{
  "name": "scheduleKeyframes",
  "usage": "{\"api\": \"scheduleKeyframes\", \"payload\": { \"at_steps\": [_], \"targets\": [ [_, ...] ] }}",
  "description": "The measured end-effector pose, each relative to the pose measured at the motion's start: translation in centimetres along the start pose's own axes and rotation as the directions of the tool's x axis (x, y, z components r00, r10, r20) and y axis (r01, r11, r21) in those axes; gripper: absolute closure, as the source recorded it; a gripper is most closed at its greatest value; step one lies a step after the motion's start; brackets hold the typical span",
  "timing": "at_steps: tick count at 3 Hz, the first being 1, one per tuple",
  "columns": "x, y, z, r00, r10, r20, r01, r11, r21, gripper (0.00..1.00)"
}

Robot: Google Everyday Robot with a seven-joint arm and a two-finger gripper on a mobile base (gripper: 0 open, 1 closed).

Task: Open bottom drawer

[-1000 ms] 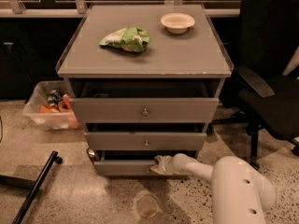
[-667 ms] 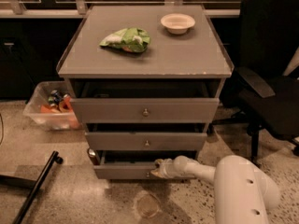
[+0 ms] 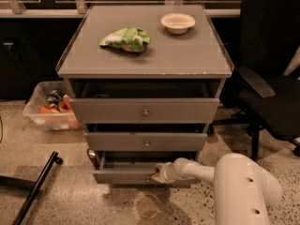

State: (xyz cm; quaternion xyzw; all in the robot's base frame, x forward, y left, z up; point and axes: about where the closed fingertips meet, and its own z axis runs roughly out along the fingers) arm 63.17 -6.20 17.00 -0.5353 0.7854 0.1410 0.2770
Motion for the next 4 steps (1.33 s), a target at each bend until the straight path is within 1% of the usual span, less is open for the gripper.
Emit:
{"api": "scheduleKeyframes", "payload": {
  "at_steps": [1,2,3,4],
  "targets": [
    [-0.3,0.0,-0.5,1.0,0.0,0.0,0.0,1.0,0.0,0.35],
    [1.2,3.4,-1.0,0.997,-0.02,-0.073,0.013,0.9957,-0.091,0.11],
    [1.5,4.1,-0.9,0.997,-0.02,-0.08,0.011,0.9945,-0.104,0.0],
    [1.5,4.1,-0.9,0.997,-0.02,-0.08,0.011,0.9945,-0.105,0.0]
  ]
}}
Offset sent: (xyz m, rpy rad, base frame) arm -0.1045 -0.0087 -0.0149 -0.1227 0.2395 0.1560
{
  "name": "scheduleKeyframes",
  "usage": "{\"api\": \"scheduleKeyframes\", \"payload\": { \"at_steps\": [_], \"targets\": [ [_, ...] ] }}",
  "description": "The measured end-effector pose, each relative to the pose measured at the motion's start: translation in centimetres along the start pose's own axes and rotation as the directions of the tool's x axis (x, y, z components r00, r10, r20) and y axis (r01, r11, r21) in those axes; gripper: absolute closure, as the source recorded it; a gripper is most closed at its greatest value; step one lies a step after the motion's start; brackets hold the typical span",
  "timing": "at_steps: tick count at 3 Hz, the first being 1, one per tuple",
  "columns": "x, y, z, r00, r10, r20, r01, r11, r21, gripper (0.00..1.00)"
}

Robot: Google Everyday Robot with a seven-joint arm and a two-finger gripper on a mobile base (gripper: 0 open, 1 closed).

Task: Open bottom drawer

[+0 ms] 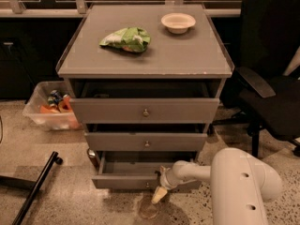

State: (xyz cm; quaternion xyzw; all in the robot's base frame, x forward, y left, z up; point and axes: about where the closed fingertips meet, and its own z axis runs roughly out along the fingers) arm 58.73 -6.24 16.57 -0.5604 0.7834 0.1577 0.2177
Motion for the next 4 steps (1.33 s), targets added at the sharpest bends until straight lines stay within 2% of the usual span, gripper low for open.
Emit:
{"api": "scheduleKeyframes", "payload": {
  "at_steps": [1,2,3,4],
  "targets": [
    [-0.2,-0.1,1.0,1.0,-0.013,-0.008,0.013,0.9989,-0.046,0.0],
    [-0.1,0.7,1.7,1.0,-0.024,-0.004,0.023,0.9937,-0.109,0.0],
    [-0.2,0.7,1.5,1.0,-0.024,-0.003,0.023,0.9937,-0.11,0.19],
    [-0.1,1.8,1.4,1.0,-0.01,0.012,0.011,0.9912,-0.132,0.42]
  ]
}}
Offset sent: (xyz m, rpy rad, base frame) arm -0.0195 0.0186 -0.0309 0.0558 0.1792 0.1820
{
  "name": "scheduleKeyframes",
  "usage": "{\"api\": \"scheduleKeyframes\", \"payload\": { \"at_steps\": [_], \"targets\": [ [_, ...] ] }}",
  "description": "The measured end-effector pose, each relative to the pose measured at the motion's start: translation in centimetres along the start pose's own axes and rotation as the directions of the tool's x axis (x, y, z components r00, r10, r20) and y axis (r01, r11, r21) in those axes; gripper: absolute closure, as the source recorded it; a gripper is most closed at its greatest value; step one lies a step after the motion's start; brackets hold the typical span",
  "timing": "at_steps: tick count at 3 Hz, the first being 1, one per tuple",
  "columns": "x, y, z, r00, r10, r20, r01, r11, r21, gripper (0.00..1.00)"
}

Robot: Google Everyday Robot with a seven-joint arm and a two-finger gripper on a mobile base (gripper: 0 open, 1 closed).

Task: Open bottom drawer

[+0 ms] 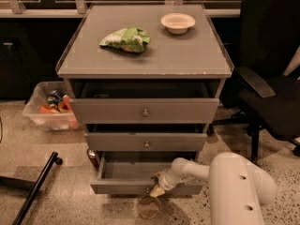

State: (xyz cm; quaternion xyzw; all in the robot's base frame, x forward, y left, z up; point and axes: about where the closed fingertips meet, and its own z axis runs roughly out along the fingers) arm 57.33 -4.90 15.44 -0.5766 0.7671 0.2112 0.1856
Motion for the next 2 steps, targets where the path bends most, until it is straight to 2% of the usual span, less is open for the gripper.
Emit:
{"api": "scheduleKeyframes", "payload": {
  "at_steps": [1,2],
  "targets": [
    [-0.12,-0.08,-0.17,1.0,0.0,0.0,0.0,1.0,0.0,0.65],
    [-0.37,0.82,-0.5,1.0,-0.009,0.015,0.009,0.9997,-0.023,0.89]
  ]
}}
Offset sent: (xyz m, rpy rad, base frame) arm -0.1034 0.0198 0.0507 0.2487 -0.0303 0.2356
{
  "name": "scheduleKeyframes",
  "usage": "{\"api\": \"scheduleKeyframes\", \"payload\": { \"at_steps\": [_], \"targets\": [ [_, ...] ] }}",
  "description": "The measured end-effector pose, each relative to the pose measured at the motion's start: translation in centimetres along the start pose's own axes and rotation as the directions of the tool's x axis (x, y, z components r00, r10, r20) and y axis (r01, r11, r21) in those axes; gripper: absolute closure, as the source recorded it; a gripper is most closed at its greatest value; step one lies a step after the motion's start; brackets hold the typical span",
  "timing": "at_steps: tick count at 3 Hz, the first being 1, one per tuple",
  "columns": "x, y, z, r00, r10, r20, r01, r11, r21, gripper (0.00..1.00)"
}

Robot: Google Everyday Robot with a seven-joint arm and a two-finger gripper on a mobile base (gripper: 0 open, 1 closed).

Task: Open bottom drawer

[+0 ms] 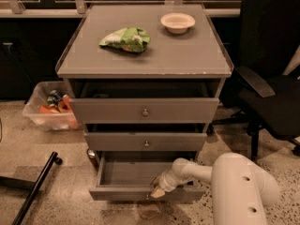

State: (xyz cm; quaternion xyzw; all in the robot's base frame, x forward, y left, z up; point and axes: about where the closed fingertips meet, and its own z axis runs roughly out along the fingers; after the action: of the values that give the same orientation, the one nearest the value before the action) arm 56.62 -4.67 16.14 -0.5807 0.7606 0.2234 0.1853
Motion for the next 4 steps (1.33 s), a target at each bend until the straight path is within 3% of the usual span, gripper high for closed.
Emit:
{"api": "scheduleKeyframes", "payload": {
  "at_steps": [1,3,4],
  "targets": [
    [-0.1,1.4,-0.2,0.999,-0.024,0.024,0.024,0.9995,-0.021,0.85],
    [0.1,2.5,-0.3,0.998,-0.037,0.041,0.038,0.9986,-0.036,0.39],
    [-0.3,6.2,-1.4,0.992,-0.077,0.098,0.085,0.9929,-0.083,0.16]
  ]
}}
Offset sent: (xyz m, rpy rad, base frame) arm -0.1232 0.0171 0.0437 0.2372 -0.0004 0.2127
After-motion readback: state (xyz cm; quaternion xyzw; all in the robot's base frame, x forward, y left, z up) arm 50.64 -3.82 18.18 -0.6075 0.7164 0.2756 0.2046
